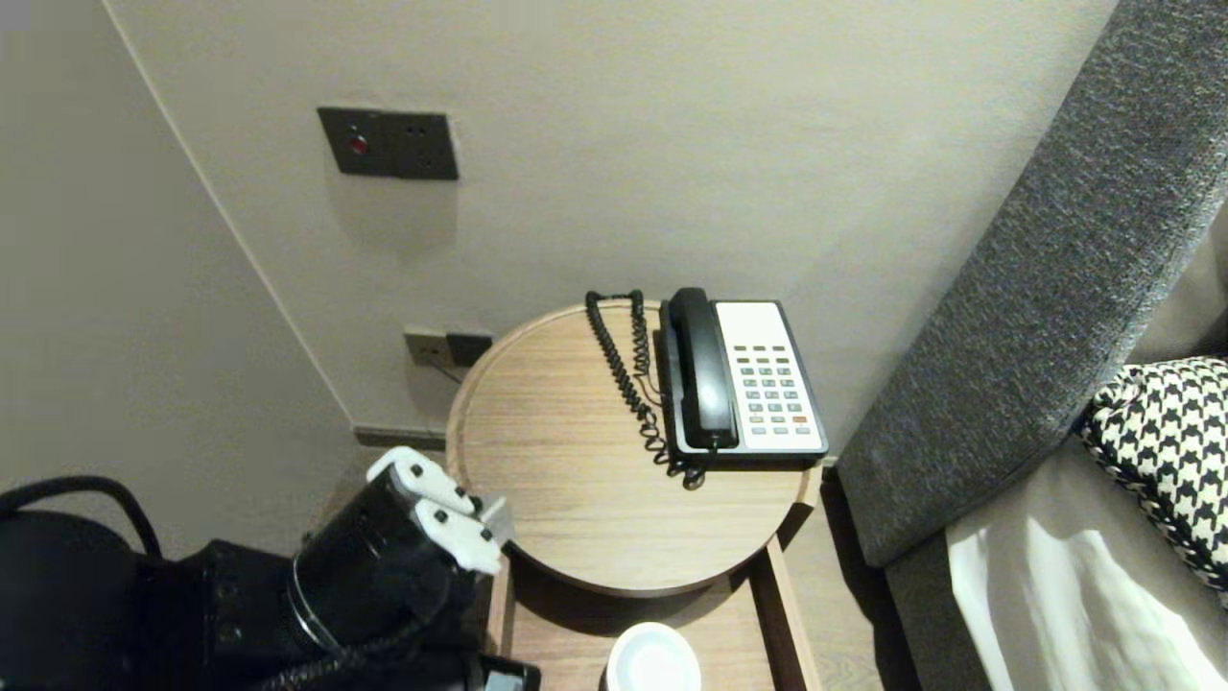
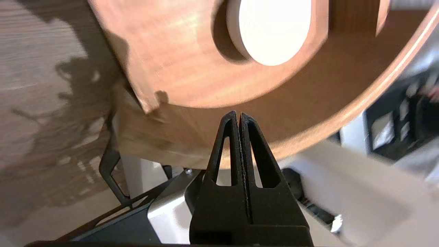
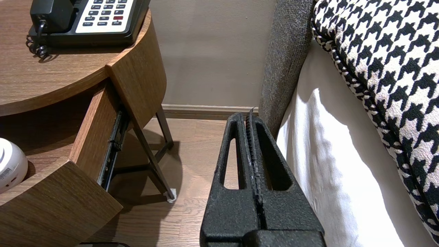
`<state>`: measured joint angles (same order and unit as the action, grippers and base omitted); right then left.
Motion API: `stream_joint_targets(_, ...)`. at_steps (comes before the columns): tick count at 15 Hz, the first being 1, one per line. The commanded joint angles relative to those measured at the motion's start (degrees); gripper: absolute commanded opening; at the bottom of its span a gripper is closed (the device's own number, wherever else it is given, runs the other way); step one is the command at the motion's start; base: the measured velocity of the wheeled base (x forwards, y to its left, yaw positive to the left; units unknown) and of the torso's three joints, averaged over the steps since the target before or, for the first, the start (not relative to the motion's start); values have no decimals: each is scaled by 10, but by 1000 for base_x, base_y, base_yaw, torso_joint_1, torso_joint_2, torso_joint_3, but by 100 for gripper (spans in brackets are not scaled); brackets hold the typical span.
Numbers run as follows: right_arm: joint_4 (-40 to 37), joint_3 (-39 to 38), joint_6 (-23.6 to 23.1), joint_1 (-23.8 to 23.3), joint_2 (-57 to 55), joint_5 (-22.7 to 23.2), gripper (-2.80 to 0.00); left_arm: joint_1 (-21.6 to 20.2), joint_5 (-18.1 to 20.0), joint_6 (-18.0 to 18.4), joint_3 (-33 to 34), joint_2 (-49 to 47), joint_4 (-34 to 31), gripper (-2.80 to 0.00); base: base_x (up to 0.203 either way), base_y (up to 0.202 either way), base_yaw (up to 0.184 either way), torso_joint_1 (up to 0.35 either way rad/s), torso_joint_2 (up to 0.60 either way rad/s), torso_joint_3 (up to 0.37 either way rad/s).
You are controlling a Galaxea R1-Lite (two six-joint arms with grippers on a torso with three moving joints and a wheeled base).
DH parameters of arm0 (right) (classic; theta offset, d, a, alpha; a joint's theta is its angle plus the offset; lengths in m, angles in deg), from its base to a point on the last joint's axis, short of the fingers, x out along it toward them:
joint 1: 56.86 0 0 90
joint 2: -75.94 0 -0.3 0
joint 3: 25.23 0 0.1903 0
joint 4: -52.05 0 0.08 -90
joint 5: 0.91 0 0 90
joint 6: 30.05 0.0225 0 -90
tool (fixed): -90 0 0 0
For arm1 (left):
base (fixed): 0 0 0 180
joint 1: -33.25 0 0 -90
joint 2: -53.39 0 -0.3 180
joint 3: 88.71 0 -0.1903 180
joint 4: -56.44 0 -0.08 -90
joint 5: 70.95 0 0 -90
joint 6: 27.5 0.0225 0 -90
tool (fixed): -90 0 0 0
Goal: Open the nightstand drawer
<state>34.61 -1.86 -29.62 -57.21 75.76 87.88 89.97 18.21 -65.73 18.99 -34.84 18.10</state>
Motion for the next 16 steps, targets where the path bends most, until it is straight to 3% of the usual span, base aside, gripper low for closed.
stream_joint_targets(1,1,-23,0,0,-1,0,-280,-42,1,-3,-74,-2,-69,-280,0,0,0,0,0,0)
stream_joint_targets(3,1,-23,0,0,-1,0,-280,-71,2,-4,-111,-3,-113,-280,0,0,0,0,0,0)
stream_joint_targets(7,1,-23,0,0,-1,0,-280,-78,-6,-34,-159,2,-231,-280,0,0,0,0,0,0)
stream_joint_targets(11,1,-23,0,0,-1,0,-280,-92,-5,-61,-151,20,-266,-280,0,0,0,0,0,0)
stream_joint_targets(16,1,-23,0,0,-1,0,-280,-109,2,-56,-160,36,-296,-280,0,0,0,0,0,0)
